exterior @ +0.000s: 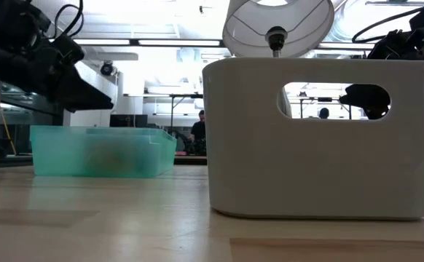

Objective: Pick & Place School Supplies
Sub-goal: Return to Home Position

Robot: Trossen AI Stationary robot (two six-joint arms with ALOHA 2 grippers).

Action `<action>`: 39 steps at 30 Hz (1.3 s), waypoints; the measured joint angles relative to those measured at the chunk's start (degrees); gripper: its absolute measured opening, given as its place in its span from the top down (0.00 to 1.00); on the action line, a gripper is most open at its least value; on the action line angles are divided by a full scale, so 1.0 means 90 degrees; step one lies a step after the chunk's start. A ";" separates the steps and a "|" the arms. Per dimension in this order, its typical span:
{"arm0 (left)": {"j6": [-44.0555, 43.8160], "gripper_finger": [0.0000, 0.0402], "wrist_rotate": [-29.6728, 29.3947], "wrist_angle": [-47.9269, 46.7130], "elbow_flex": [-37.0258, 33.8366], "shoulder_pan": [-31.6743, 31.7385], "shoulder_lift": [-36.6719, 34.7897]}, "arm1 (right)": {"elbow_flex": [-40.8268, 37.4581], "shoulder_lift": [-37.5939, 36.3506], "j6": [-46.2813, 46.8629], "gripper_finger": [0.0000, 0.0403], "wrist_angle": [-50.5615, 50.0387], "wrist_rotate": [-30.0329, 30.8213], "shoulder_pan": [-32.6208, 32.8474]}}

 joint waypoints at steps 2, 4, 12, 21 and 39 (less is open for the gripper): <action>-0.0006 0.58 -0.0007 -0.0007 -0.0079 0.0032 -0.0133 | 0.0000 0.0000 0.0000 0.72 0.0000 0.0000 0.0001; -0.0008 0.58 -0.0018 -0.0010 -0.0152 0.0045 -0.0267 | 0.0000 0.0000 0.0000 0.72 0.0000 -0.0002 0.0000; 0.0046 0.58 -0.0024 -0.0282 -0.0223 0.0045 -0.0761 | 0.0000 0.0000 0.0000 0.72 0.0000 -0.0001 -0.0001; 0.0164 0.58 -0.0110 -0.0832 -0.0227 0.0045 -0.1327 | 0.0000 0.0000 0.0000 0.72 0.0000 -0.0002 -0.0001; 0.0150 0.58 0.0968 -0.1093 -0.0234 0.0667 -0.1349 | 0.0000 0.0000 0.0000 0.72 0.0000 -0.0002 -0.0001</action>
